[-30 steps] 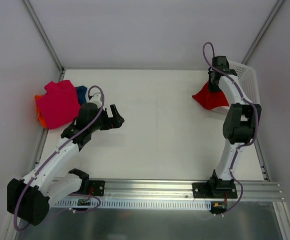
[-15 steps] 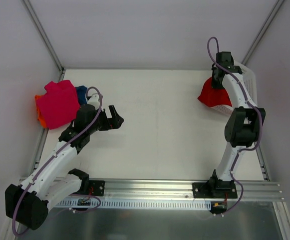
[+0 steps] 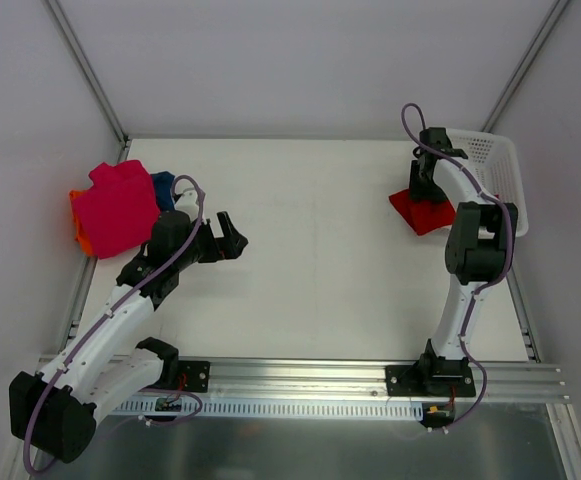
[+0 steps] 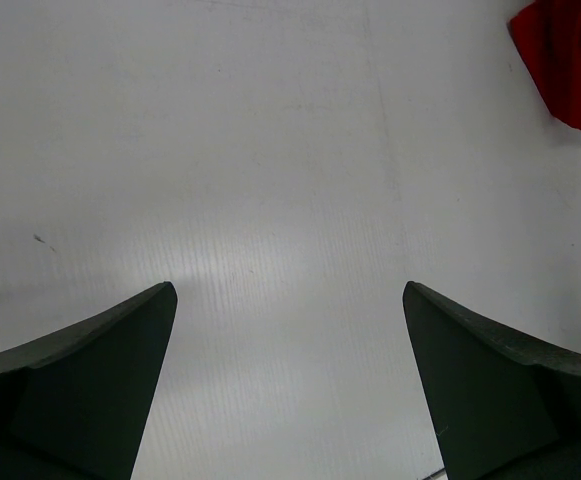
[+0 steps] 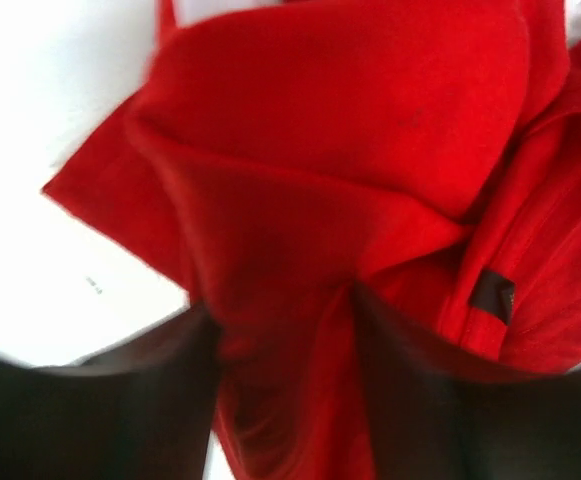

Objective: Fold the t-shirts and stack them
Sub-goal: Grab the tshirt from the pile

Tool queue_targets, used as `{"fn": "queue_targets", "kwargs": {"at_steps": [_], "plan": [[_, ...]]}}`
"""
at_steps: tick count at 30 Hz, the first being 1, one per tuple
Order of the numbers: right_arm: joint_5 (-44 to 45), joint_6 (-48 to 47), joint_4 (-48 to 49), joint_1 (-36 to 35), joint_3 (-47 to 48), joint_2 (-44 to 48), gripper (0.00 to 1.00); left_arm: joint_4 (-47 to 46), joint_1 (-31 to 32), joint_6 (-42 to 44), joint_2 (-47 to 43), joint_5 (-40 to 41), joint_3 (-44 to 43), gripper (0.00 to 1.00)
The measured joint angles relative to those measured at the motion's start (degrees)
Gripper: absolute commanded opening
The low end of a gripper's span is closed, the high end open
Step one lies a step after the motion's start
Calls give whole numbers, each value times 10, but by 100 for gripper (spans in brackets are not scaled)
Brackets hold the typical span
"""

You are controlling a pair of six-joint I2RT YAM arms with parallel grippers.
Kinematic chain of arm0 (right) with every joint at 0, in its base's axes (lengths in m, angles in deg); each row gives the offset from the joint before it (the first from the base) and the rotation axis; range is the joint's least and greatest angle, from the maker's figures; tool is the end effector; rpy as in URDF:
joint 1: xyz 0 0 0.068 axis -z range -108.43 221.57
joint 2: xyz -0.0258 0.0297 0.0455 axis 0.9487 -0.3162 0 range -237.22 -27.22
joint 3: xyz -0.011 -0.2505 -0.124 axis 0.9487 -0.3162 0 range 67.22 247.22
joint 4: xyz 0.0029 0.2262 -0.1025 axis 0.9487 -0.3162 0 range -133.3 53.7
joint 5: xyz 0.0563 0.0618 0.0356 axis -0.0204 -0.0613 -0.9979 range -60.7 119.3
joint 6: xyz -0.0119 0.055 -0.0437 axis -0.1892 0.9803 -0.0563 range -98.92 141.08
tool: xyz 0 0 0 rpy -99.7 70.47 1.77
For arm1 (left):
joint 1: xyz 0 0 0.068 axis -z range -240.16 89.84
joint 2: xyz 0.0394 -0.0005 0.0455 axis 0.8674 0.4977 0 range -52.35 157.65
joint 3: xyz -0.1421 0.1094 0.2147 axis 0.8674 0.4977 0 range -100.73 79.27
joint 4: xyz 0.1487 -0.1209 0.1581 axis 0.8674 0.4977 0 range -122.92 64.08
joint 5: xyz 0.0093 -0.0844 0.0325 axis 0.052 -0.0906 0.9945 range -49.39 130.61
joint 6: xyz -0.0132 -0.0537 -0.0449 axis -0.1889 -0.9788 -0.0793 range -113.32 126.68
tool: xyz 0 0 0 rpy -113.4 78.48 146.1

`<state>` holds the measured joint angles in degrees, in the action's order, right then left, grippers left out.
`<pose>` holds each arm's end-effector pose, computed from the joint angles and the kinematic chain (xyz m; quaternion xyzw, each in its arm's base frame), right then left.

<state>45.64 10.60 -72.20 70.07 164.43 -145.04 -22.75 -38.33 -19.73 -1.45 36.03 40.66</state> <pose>0.4560 -0.0046 0.2195 -0.0582 0.9470 -0.1580 0.2736 0.1932 -0.0824 0.2828 -0.0111 0.8308 -0.2573 0.4934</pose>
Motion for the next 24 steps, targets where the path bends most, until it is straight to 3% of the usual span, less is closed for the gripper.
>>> {"fn": "queue_targets", "kwargs": {"at_steps": [5, 16, 24], "plan": [[10, 6, 10, 5, -10, 0, 72, 0, 0, 0, 0, -1, 0, 99], [20, 2, 10, 6, -9, 11, 79, 0, 0, 0, 0, -9, 2, 99], [22, -1, 0, 9, 53, 16, 83, -1, 0, 0, 13, -10, 2, 99]]}}
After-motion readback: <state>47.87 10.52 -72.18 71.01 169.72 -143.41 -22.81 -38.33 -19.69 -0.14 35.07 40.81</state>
